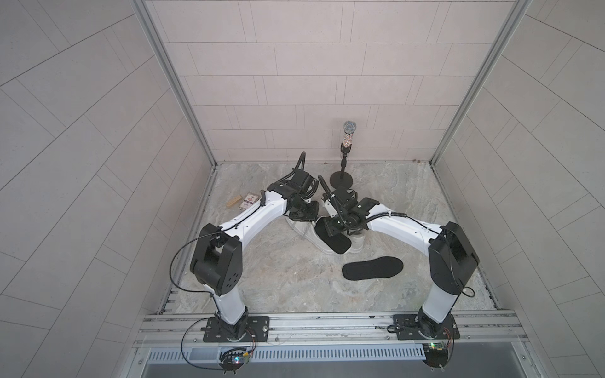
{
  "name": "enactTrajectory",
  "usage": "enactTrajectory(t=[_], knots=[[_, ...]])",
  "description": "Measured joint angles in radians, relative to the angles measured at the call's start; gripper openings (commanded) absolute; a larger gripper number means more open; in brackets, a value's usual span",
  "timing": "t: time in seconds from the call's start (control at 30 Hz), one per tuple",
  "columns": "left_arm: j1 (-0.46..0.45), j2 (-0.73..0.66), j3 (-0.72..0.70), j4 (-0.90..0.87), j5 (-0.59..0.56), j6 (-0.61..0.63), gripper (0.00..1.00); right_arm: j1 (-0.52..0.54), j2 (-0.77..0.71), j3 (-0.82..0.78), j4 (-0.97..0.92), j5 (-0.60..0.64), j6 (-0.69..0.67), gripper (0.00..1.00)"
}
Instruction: Insert the insole into the shoe
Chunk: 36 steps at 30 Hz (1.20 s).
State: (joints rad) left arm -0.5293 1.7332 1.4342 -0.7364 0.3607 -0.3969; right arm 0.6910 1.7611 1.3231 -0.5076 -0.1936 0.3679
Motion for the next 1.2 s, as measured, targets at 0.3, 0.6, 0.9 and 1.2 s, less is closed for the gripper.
enactTrajectory(t=[0.3,0.6,0.9,1.2], knots=[[0.019,-0.037,-0.061,0.037,0.023,-0.008,0.0,0.033,0.016,-0.08,0.201,0.026,-0.119,0.0],[0.05,-0.113,-0.167,0.122,0.048,-0.045,0.0,0.065,0.056,-0.115,0.325,0.071,-0.244,0.14],[0.049,-0.145,-0.184,0.142,0.01,-0.011,0.0,0.062,-0.03,-0.203,0.391,0.056,-0.144,0.47],[0.039,-0.154,-0.207,0.177,-0.019,0.023,0.0,0.034,-0.085,-0.235,0.391,0.02,0.008,0.56]])
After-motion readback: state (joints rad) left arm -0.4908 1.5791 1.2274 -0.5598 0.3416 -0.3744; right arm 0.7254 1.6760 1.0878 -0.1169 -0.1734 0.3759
